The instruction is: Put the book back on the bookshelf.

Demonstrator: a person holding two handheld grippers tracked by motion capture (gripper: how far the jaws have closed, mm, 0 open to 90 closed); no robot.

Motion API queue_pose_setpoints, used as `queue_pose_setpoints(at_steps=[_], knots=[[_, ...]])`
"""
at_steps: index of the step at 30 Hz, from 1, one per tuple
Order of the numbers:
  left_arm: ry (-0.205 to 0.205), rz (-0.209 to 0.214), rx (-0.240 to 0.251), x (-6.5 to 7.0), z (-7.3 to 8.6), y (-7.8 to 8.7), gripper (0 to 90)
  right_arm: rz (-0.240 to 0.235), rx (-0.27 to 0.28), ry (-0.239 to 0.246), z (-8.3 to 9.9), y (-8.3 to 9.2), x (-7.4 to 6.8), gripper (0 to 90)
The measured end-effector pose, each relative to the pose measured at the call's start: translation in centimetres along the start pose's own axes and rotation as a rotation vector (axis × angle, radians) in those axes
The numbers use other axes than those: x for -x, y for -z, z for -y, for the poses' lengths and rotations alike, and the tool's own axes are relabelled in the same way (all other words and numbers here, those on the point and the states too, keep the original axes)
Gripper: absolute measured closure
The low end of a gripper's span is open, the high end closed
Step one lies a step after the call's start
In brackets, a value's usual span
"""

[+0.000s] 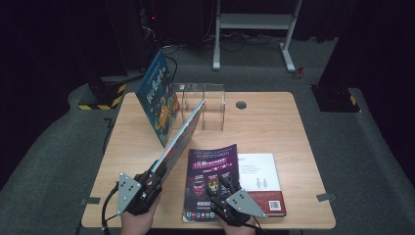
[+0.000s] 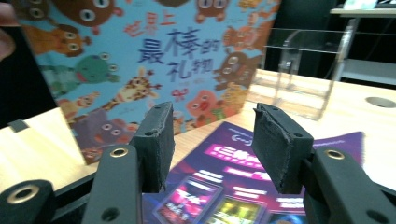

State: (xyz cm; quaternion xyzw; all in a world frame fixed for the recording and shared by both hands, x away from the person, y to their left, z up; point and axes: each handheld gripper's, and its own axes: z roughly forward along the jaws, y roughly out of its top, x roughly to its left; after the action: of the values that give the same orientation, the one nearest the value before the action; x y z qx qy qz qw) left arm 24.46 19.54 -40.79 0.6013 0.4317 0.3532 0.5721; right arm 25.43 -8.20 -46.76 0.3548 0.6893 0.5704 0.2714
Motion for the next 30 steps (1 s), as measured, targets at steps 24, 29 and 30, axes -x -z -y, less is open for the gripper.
queue_pose_setpoints(at_steps=[24,29,30], knots=[[-0.09,-0.017,0.01,-3.1,-0.4,0.1,78.8,0.146,-0.103,-0.054,0.9,3.1,7.0,45.0],[-0.099,-0.009,0.004,-3.7,-0.3,0.1,79.0,0.163,-0.094,-0.071,0.9,3.5,7.5,45.0],[-0.099,-0.006,0.004,-3.9,-0.3,0.1,79.1,0.164,-0.094,-0.073,0.9,3.5,7.5,45.0]])
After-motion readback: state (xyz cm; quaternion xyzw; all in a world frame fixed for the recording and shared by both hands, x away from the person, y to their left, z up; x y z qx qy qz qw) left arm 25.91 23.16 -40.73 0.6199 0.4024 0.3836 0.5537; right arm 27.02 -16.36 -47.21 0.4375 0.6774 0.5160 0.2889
